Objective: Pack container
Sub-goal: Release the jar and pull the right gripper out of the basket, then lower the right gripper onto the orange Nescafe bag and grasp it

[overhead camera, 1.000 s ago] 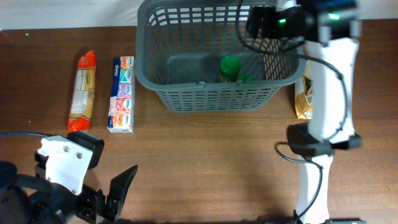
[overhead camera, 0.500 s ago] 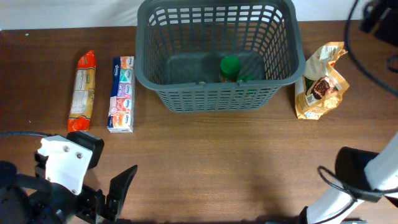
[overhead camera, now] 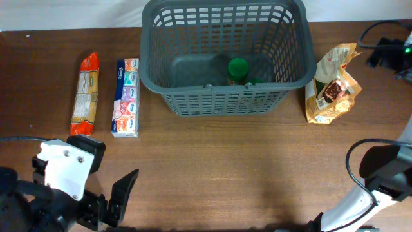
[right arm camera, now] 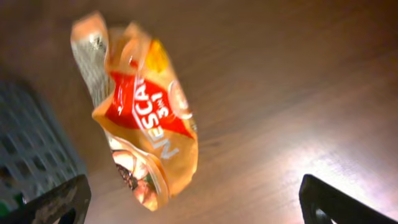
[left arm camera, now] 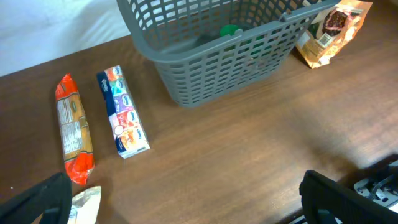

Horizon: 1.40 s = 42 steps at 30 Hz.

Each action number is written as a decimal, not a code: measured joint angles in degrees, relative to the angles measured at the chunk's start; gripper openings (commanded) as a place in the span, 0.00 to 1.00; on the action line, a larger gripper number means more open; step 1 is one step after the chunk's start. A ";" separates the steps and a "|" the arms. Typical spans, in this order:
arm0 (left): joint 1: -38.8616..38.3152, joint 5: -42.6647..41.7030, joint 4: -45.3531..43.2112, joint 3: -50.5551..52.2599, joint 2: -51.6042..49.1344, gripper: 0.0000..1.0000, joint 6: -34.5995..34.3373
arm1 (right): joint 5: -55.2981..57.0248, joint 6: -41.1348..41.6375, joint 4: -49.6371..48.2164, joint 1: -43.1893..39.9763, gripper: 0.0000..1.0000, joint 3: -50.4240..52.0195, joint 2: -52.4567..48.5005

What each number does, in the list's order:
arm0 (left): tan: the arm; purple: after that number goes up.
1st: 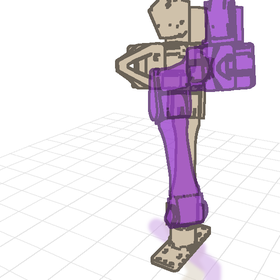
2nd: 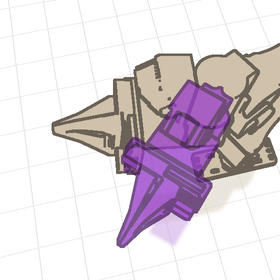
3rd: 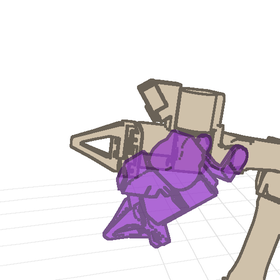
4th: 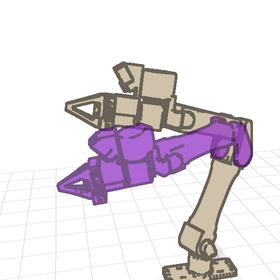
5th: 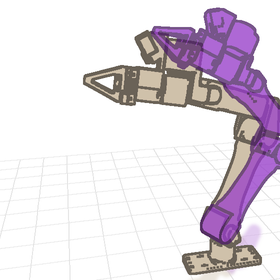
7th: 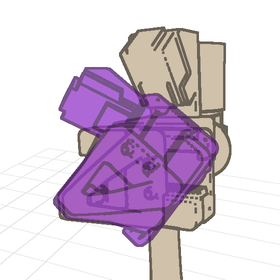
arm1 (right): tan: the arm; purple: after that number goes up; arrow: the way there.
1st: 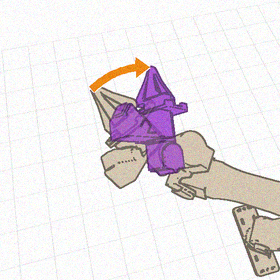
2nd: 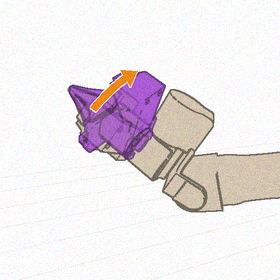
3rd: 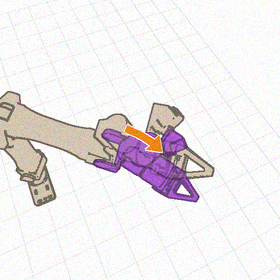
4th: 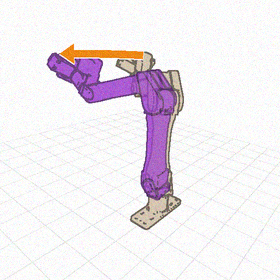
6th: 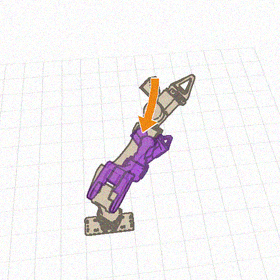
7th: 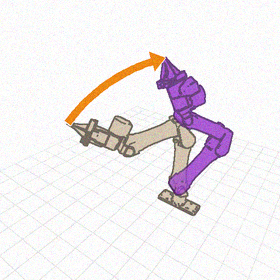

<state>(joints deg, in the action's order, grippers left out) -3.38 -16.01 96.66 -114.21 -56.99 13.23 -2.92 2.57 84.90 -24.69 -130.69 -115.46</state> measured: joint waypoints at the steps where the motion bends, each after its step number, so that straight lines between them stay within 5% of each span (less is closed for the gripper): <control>1: 0.00 0.02 0.00 0.00 0.00 0.99 0.00 | -0.44 -0.94 -1.03 0.13 0.99 1.38 0.00; 17: 0.00 0.04 -0.02 0.00 0.00 0.99 0.00 | -3.23 -15.37 -9.16 4.96 0.99 14.80 0.00; 42: 0.00 0.24 -0.02 0.00 0.00 0.99 0.00 | -3.23 -18.08 -8.92 7.19 0.99 14.78 -7.69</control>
<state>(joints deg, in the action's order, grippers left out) -3.38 -15.77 96.64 -114.21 -56.99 13.23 -6.15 -15.51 75.99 -17.50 -115.92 -123.15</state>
